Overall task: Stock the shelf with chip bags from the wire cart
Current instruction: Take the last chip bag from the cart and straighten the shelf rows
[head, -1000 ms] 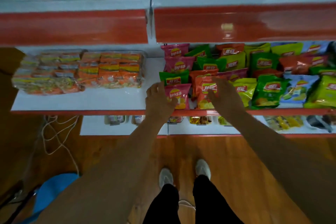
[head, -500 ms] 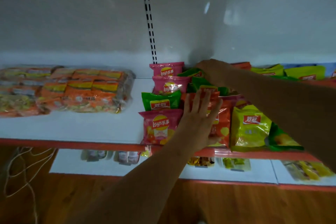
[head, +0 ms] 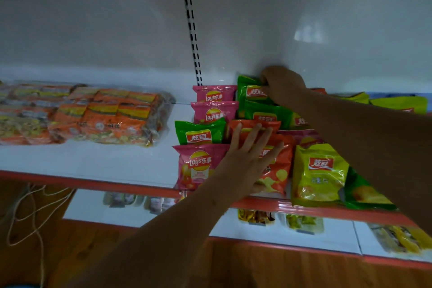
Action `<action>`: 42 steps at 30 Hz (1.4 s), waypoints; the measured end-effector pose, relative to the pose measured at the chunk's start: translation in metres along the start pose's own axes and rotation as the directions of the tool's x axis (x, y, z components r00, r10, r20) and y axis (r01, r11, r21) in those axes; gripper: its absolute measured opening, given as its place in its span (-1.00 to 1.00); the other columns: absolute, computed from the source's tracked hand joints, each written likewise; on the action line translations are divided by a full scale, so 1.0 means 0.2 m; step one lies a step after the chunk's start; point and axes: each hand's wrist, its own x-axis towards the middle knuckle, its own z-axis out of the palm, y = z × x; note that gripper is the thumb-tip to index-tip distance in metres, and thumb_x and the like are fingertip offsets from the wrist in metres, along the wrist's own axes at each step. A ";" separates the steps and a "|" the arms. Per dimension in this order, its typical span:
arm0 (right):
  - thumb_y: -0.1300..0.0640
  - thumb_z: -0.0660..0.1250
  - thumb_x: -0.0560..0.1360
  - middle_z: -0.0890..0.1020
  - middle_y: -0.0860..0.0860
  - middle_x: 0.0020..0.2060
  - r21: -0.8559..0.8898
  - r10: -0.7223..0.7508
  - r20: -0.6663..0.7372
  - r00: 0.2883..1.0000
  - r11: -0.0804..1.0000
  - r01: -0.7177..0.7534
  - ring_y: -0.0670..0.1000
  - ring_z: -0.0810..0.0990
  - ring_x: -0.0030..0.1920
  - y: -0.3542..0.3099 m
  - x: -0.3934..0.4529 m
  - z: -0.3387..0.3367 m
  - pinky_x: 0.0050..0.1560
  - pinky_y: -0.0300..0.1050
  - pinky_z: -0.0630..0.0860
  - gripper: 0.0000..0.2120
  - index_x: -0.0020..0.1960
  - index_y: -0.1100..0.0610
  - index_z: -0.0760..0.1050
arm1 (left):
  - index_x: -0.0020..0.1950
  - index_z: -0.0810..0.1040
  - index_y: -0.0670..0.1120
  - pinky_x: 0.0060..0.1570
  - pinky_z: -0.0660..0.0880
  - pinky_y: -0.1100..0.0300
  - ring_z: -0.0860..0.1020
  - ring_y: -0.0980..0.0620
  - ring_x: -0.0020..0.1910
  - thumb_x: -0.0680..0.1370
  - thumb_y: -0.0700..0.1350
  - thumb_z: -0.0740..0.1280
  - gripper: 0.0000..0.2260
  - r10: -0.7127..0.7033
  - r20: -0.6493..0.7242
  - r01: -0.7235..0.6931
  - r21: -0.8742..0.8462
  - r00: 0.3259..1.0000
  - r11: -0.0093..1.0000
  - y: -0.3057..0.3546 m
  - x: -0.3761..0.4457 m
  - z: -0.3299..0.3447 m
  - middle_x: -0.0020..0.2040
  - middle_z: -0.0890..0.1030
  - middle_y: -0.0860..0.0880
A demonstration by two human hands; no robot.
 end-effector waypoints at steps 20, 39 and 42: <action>-0.08 0.09 0.60 0.54 0.15 0.21 0.073 -0.141 -0.174 0.975 0.985 0.156 0.20 0.50 0.22 -0.07 -0.29 0.12 0.19 0.09 0.44 -0.58 0.32 0.14 0.44 | 0.59 0.14 -0.05 0.53 0.10 -0.13 0.13 -0.12 0.56 0.64 0.18 0.07 -0.43 -0.812 -0.241 0.570 -0.608 0.531 0.553 -0.17 -0.15 -0.09 0.57 0.17 -0.13; 0.09 0.22 0.59 0.53 0.15 0.27 0.126 0.009 -0.108 0.994 0.992 0.005 0.17 0.54 0.21 0.47 -0.91 -0.10 0.16 -0.03 0.46 -0.62 0.37 0.17 0.42 | 0.48 0.30 -0.05 0.36 0.39 0.05 0.35 -0.09 0.42 0.59 0.11 0.24 -0.50 -0.668 -0.249 0.377 -0.665 0.701 0.644 0.26 -0.09 -0.21 0.42 0.37 -0.11; 0.11 0.20 0.61 0.55 0.14 0.25 0.079 0.008 -0.082 0.997 0.997 -0.002 0.18 0.55 0.18 0.54 -0.90 -0.06 0.13 -0.01 0.47 -0.65 0.36 0.16 0.45 | 0.54 0.26 0.05 0.44 0.26 -0.22 0.23 -0.20 0.52 0.57 0.24 0.19 -0.43 -0.247 -0.200 0.144 -0.420 0.948 0.896 0.57 -0.02 -0.11 0.52 0.29 -0.12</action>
